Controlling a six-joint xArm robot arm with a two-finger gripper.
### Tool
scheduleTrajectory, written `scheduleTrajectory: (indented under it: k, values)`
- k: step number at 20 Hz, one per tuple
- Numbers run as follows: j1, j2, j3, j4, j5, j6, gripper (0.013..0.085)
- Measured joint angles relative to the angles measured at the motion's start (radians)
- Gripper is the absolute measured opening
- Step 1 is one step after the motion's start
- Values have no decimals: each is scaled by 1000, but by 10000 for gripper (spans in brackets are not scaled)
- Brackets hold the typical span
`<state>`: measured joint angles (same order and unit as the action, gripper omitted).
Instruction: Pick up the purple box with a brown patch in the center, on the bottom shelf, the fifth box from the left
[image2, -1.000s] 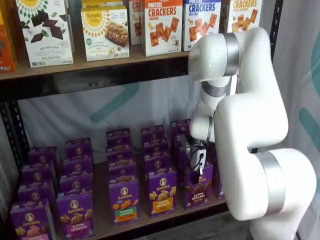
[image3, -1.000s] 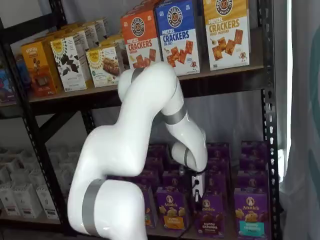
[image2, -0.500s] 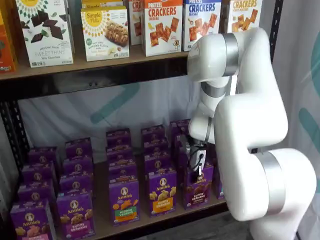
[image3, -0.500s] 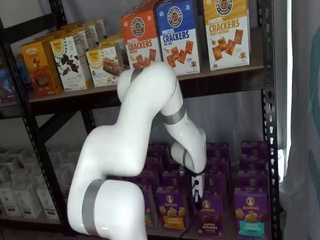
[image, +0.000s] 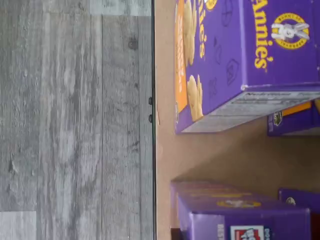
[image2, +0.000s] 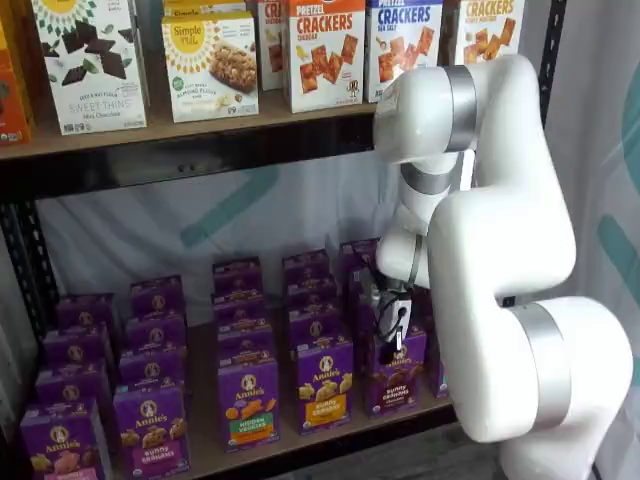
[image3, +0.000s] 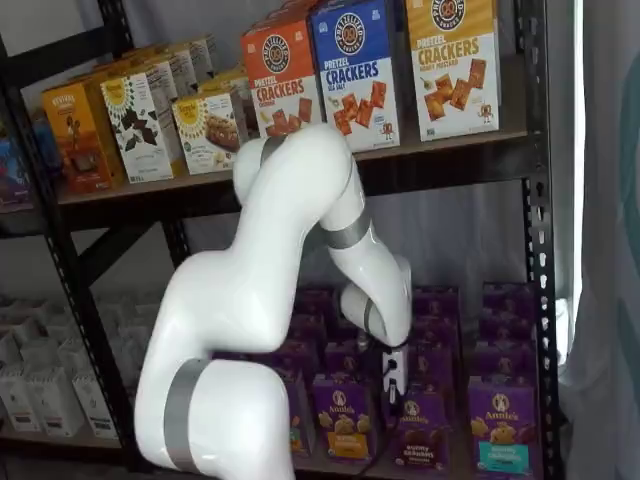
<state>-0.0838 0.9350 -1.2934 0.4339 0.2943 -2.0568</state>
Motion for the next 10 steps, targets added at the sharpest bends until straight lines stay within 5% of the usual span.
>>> scheduleTrajectory:
  k: [10]
  values:
    - [-3,-6,10,-29,-4,24,290]
